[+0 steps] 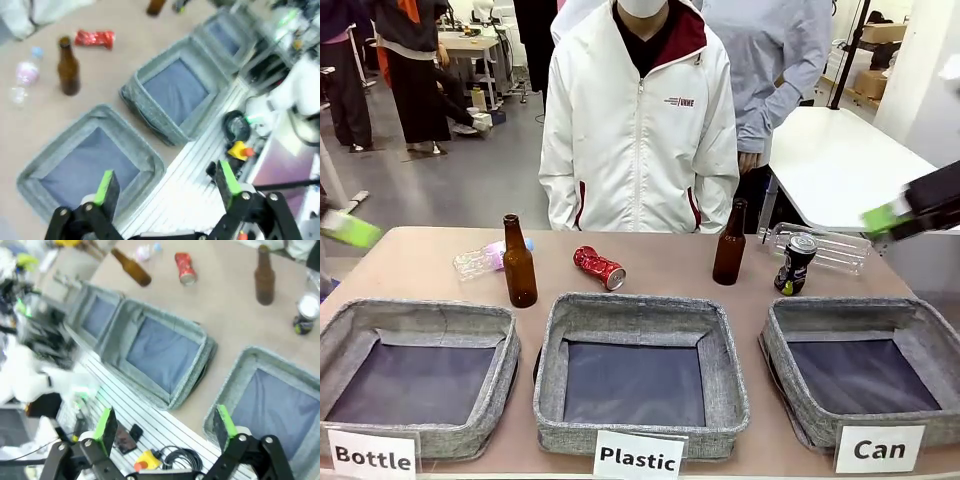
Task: Sort the can waste into the basket.
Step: Pick up the can waste from the table and place it in the right Fabric basket.
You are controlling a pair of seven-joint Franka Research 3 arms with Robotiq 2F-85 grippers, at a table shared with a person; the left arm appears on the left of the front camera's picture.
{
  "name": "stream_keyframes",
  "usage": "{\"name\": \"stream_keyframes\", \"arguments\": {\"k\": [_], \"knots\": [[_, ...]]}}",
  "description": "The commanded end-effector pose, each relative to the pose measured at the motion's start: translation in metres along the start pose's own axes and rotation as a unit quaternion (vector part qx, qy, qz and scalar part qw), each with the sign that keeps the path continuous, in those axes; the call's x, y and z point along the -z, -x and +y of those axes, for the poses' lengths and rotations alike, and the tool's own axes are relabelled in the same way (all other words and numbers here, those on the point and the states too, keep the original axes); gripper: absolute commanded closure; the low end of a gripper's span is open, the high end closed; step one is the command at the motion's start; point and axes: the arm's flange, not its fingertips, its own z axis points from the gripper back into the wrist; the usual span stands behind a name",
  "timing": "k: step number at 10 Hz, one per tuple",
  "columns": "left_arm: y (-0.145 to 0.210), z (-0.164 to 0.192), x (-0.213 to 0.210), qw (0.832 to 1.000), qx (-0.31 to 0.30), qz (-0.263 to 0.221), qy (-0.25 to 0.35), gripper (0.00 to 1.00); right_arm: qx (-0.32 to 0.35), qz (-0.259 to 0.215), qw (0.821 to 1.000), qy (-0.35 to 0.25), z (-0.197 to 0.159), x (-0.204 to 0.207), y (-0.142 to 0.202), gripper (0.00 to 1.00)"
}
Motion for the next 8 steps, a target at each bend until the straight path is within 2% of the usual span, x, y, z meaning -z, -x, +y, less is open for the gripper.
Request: {"name": "stream_keyframes", "arguments": {"k": [1,3,5,6,7,8], "knots": [[0.076,0.077,-0.024,0.988,-0.092,-0.095,0.076,0.00,0.082,-0.083,0.991,-0.059,-0.081,-0.001,0.091,0.00],[0.114,0.118,-0.033,0.963,-0.159,-0.180,0.125,0.00,0.178,-0.159,0.963,-0.124,-0.152,-0.013,0.135,0.00],[0.143,0.151,-0.012,0.923,-0.225,-0.250,0.185,0.00,0.239,-0.209,0.932,-0.172,-0.205,-0.011,0.170,0.00],[0.156,0.160,-0.002,0.910,-0.258,-0.262,0.192,0.00,0.275,-0.221,0.920,-0.173,-0.224,-0.010,0.181,0.00],[0.156,0.171,0.008,0.894,-0.301,-0.273,0.189,0.00,0.305,-0.239,0.912,-0.138,-0.237,-0.007,0.188,0.00],[0.151,0.174,0.019,0.883,-0.345,-0.274,0.162,0.00,0.327,-0.250,0.908,-0.077,-0.235,-0.004,0.191,0.00]]}}
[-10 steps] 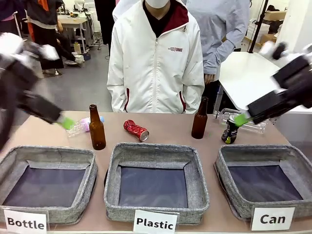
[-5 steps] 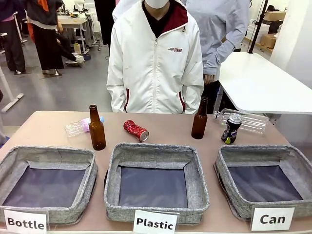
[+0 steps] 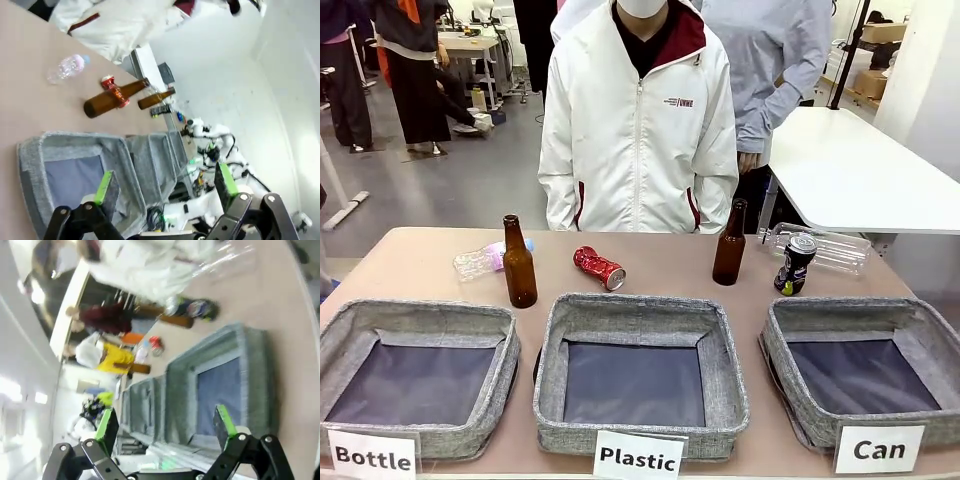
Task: Sort the can waste into the basket.
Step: Pick up the can waste from the table and place it in the right Fabric basket.
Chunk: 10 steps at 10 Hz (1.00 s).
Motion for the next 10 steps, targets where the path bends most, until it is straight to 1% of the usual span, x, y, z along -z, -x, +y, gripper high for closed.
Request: {"name": "stream_keyframes", "arguments": {"k": [1,6,7,8,9,10], "knots": [[0.004,-0.018,-0.010,0.999,0.035,0.018,0.005,0.00,-0.015,0.020,0.999,-0.023,0.022,0.000,0.002,0.00],[0.004,-0.018,-0.010,0.999,0.035,0.018,0.005,0.00,-0.015,0.020,0.999,-0.023,0.022,0.000,0.002,0.00],[0.004,-0.018,-0.010,0.999,0.035,0.018,0.005,0.00,-0.002,0.029,0.999,-0.020,0.023,0.003,0.003,0.00],[0.004,-0.018,-0.010,0.999,0.035,0.018,0.005,0.00,-0.004,0.043,0.999,-0.016,0.028,0.007,-0.002,0.00],[0.004,-0.018,-0.010,0.999,0.035,0.018,0.005,0.00,-0.015,0.052,0.999,-0.003,0.034,0.013,-0.005,0.00],[0.004,-0.018,-0.010,0.999,0.035,0.018,0.005,0.00,-0.085,0.076,0.993,0.031,0.048,0.029,-0.018,0.00]]}}
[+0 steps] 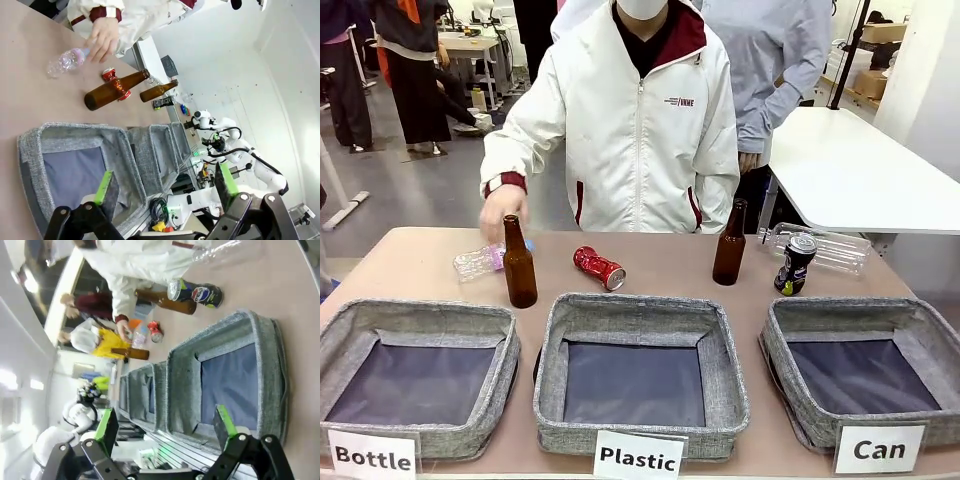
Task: Sort the can waste into the basket.
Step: Pick up the can waste from the table and place it in the right Fabric basket.
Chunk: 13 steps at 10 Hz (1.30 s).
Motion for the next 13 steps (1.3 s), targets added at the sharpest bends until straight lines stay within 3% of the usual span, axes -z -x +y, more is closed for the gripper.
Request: {"name": "stream_keyframes", "arguments": {"k": [1,2,4,6,7,8,9,11,12,13], "knots": [[-0.002,0.001,0.000,1.000,0.013,-0.007,0.012,0.00,-0.153,0.028,0.986,0.062,0.027,0.024,-0.032,0.00],[-0.002,0.001,0.000,1.000,0.013,-0.007,0.012,0.00,-0.257,0.056,0.959,0.103,0.042,0.045,-0.050,0.00],[-0.002,0.001,0.000,1.000,0.013,-0.007,0.012,0.00,-0.455,0.112,0.877,0.103,0.067,0.095,-0.077,0.00],[-0.002,0.001,0.000,1.000,0.013,-0.007,0.012,0.00,-0.604,0.142,0.782,0.055,0.088,0.133,-0.079,0.00],[-0.002,0.001,0.000,1.000,0.013,-0.007,0.012,0.00,-0.639,0.156,0.752,0.052,0.092,0.154,-0.076,0.00],[-0.002,0.001,0.000,1.000,0.013,-0.007,0.012,0.00,-0.649,0.162,0.741,0.060,0.091,0.178,-0.075,0.00],[-0.002,0.001,0.000,1.000,0.013,-0.007,0.012,0.00,-0.493,0.187,0.846,0.086,0.106,0.147,-0.076,0.00],[-0.002,0.001,0.000,1.000,0.013,-0.007,0.012,0.00,-0.493,0.187,0.846,0.086,0.106,0.147,-0.076,0.00],[-0.002,0.001,0.000,1.000,0.013,-0.007,0.012,0.00,-0.544,0.196,0.812,0.079,0.104,0.161,-0.075,0.00],[-0.002,0.001,0.000,1.000,0.013,-0.007,0.012,0.00,-0.595,0.182,0.783,0.025,0.093,0.177,-0.096,0.00]]}}
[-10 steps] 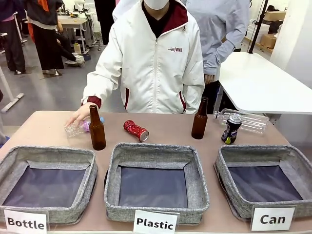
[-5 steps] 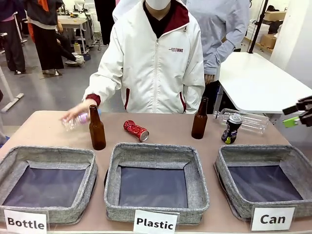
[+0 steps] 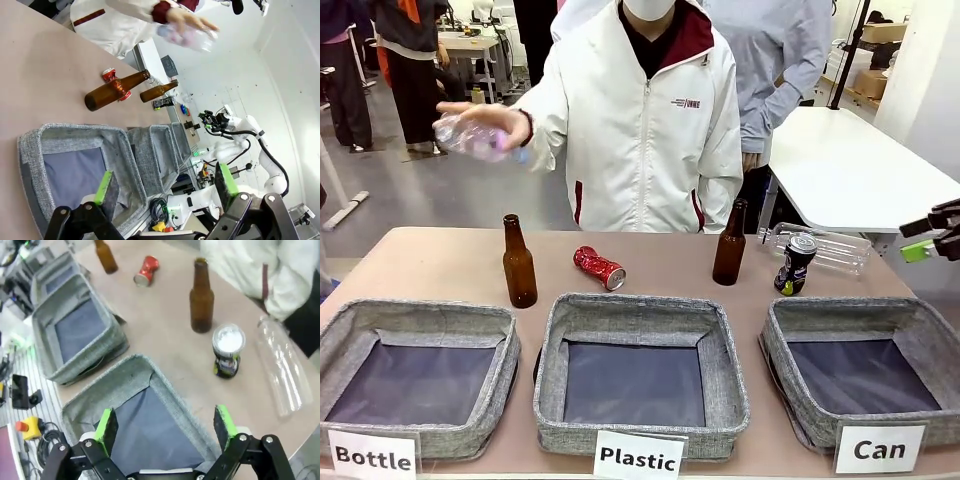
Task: Sort the can waste into the basket.
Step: Pick up the can waste from the table and place it in the right Fabric basket.
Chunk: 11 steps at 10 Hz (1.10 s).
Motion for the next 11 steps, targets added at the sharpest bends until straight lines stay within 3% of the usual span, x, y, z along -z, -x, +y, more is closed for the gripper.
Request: {"name": "stream_keyframes", "arguments": {"k": [1,2,4,5,7,11], "knots": [[0.000,0.000,0.000,1.000,0.013,-0.007,0.012,0.00,-0.112,-0.063,0.991,-0.026,-0.046,0.034,-0.003,0.00],[0.000,0.000,0.000,1.000,0.000,0.000,0.000,0.00,-0.143,-0.092,0.985,-0.040,-0.064,0.049,0.003,0.00],[0.003,-0.031,-0.024,0.999,0.027,-0.020,0.042,0.00,-0.157,-0.102,0.982,-0.038,-0.091,0.077,0.014,0.00],[0.003,-0.038,-0.027,0.997,0.021,-0.029,0.064,0.00,-0.163,-0.099,0.982,-0.013,-0.103,0.091,0.018,0.00],[0.003,-0.027,-0.019,0.999,0.023,-0.015,0.032,0.00,-0.149,-0.087,0.985,-0.024,-0.120,0.113,0.027,0.00],[0.003,-0.027,-0.019,0.999,0.023,-0.015,0.032,0.00,-0.144,-0.062,0.986,-0.055,-0.135,0.153,0.042,0.00]]}}
